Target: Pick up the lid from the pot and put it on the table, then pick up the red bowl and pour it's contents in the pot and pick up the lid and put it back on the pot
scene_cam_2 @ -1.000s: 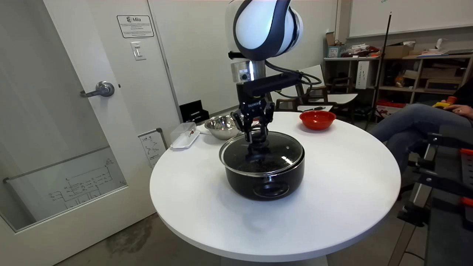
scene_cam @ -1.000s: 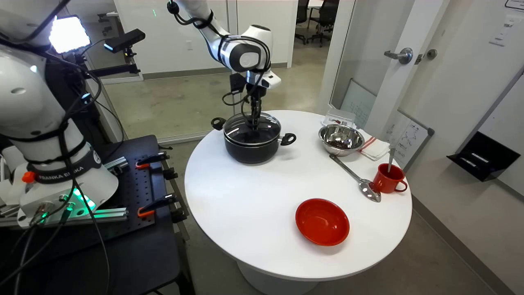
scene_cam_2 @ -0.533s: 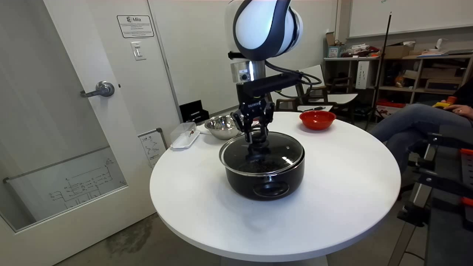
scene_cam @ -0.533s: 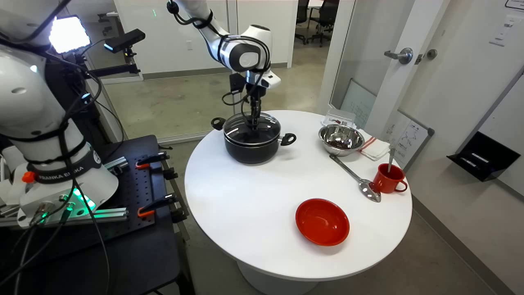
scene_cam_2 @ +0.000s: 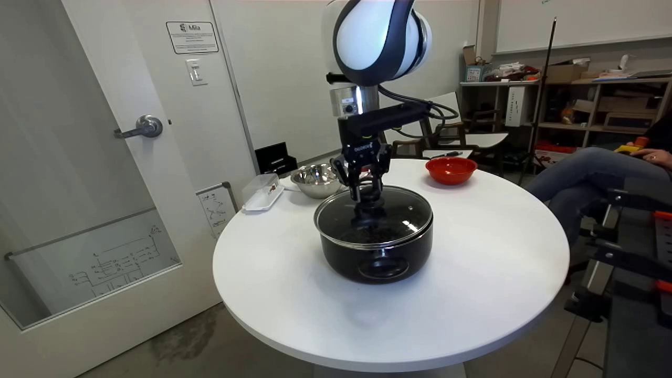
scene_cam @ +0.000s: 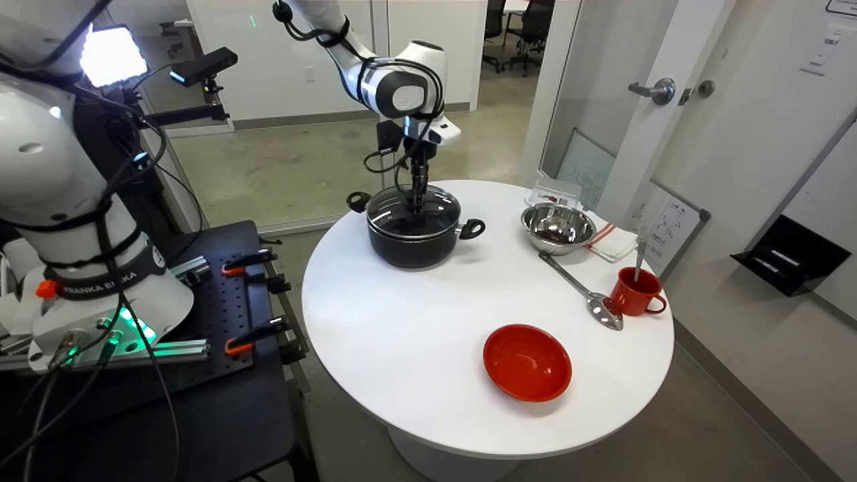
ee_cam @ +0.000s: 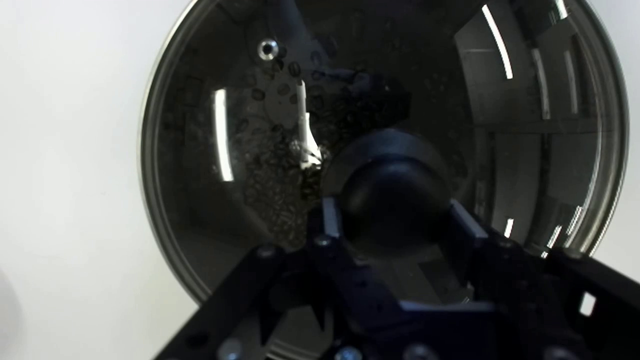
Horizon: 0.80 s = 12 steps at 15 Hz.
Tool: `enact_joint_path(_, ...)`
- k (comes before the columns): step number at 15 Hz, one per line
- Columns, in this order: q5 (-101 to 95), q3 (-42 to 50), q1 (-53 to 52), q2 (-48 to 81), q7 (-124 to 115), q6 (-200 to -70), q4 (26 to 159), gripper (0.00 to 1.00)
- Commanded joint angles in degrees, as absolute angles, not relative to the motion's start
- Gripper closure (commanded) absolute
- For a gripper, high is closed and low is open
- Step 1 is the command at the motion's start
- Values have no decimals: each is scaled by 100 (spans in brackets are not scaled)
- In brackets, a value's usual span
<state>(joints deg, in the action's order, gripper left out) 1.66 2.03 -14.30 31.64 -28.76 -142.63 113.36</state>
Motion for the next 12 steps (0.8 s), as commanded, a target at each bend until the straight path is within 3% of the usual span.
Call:
enact_joint_path(1,40,298,-1488,2943,-3010,-14224,11522,75)
enact_joint_path(12,120,240,-1409,2994,-2850,-14309,11565,75)
